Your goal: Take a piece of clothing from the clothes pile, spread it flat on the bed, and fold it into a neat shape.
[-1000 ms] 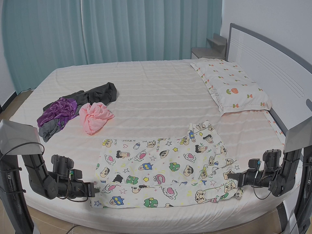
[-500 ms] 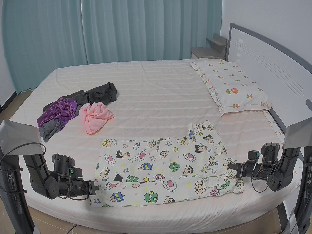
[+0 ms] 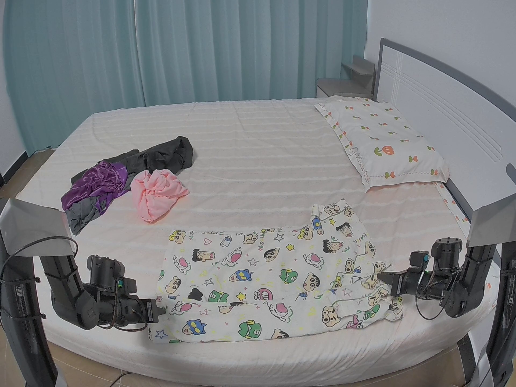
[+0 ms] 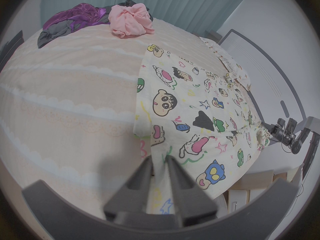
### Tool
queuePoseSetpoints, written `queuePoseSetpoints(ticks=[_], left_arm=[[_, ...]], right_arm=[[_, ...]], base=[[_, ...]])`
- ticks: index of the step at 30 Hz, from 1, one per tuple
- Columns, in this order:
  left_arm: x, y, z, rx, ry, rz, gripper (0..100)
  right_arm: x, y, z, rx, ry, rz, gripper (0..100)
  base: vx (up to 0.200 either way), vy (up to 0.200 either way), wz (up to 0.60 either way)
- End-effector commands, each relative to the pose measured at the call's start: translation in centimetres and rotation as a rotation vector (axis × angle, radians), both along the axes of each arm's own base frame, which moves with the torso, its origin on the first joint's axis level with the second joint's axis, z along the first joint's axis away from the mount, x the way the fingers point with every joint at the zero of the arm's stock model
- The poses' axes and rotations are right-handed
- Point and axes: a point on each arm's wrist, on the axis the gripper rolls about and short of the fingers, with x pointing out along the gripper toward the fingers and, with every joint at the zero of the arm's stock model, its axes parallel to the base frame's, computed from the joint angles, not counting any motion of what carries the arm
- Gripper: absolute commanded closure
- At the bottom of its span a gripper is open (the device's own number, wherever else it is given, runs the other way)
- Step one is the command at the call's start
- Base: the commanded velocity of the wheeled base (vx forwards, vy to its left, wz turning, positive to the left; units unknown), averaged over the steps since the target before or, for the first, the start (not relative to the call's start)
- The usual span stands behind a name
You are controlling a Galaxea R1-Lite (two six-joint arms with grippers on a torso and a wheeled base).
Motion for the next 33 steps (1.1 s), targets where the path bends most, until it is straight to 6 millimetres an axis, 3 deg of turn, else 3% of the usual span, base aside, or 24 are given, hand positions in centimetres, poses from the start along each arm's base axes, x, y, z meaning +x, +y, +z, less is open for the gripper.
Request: queuePoseSetpoints(ticks=[1, 11, 12, 14, 20, 30, 33], left_arm=[[0.2, 0.1, -0.2, -0.002, 0.000, 0.008, 0], [-0.1, 1.3, 1.9, -0.068, -0.031, 0.110, 0], [-0.5, 2.1, 3.7, -0.139, -0.067, 0.136, 0], [-1.2, 2.7, 4.9, -0.209, -0.084, 0.146, 0], [-2.2, 3.3, 8.1, -0.403, -0.109, 0.258, 0], [-2.7, 2.9, 6.9, -0.449, -0.100, 0.285, 0], [-2.8, 2.9, 6.7, -0.447, -0.094, 0.286, 0]], right_arm=[[-0.5, -0.1, -0.6, 0.002, 0.032, 0.000, 0], [-2.3, -1.4, 1.3, 0.059, 0.033, -0.083, 0], [-3.2, -1.4, 3.2, 0.129, 0.005, -0.132, 0], [-3.8, -1.6, 4.6, 0.164, -0.029, -0.152, 0], [-5.4, -1.3, 6.1, 0.200, -0.039, -0.143, 0], [-5.5, -1.3, 5.9, 0.213, -0.027, -0.138, 0], [-5.7, -1.2, 5.9, 0.213, -0.022, -0.133, 0]], base=[[0.000, 0.000, 0.00], [0.000, 0.000, 0.00], [0.000, 0.000, 0.00], [0.000, 0.000, 0.00], [0.000, 0.000, 0.00], [0.180, 0.000, 0.00], [0.000, 0.000, 0.00]])
